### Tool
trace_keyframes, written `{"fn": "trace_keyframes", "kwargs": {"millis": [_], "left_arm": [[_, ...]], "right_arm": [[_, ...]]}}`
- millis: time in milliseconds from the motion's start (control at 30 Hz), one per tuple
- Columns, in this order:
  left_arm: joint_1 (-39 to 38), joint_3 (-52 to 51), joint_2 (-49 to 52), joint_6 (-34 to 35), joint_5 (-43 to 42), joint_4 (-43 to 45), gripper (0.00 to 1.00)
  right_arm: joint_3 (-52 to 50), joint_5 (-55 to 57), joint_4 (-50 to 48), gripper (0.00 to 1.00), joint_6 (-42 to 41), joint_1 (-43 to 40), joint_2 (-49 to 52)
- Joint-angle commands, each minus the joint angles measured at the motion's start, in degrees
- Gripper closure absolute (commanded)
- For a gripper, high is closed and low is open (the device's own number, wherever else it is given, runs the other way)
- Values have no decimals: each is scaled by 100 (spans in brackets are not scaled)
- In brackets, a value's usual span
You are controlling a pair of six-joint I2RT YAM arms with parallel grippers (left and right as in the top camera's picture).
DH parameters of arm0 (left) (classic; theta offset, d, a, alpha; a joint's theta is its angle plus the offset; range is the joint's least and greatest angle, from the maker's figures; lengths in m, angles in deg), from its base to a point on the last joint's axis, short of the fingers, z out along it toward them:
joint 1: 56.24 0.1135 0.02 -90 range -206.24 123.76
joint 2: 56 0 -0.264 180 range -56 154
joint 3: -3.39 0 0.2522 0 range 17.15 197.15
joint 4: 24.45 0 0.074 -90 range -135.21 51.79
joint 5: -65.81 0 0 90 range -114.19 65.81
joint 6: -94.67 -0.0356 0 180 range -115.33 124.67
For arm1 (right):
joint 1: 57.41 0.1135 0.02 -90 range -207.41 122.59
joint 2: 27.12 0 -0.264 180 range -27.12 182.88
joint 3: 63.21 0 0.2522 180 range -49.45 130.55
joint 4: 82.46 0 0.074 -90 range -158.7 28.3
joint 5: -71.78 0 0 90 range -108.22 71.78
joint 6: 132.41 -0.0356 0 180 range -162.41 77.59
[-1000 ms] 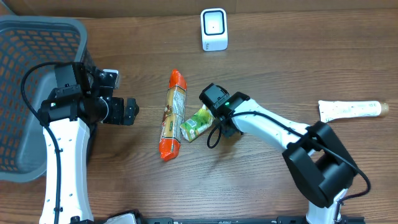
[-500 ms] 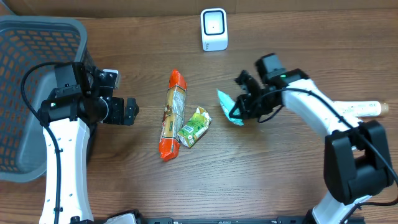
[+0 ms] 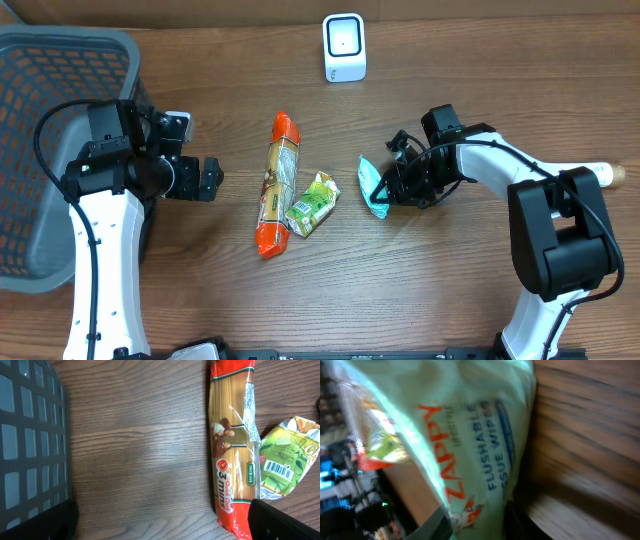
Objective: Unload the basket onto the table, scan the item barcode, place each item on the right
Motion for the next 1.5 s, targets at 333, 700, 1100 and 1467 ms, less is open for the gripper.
{"fn": "trace_keyframes", "kwargs": {"millis": [333,700,1100,1467], "left_arm": [[-22,103,20,-107,-68,2,1],[-22,103,20,-107,-68,2,1],[-24,103,20,-107,-68,2,1],[-24,103,20,-107,-68,2,1]], "right_arm": [[623,1978,662,62,-28,-518,74],[2092,1945,2201,77,42,-422,72],[2057,1373,2629,96,511,313,70],[1215,1314,1655,96,269,422,70]]}}
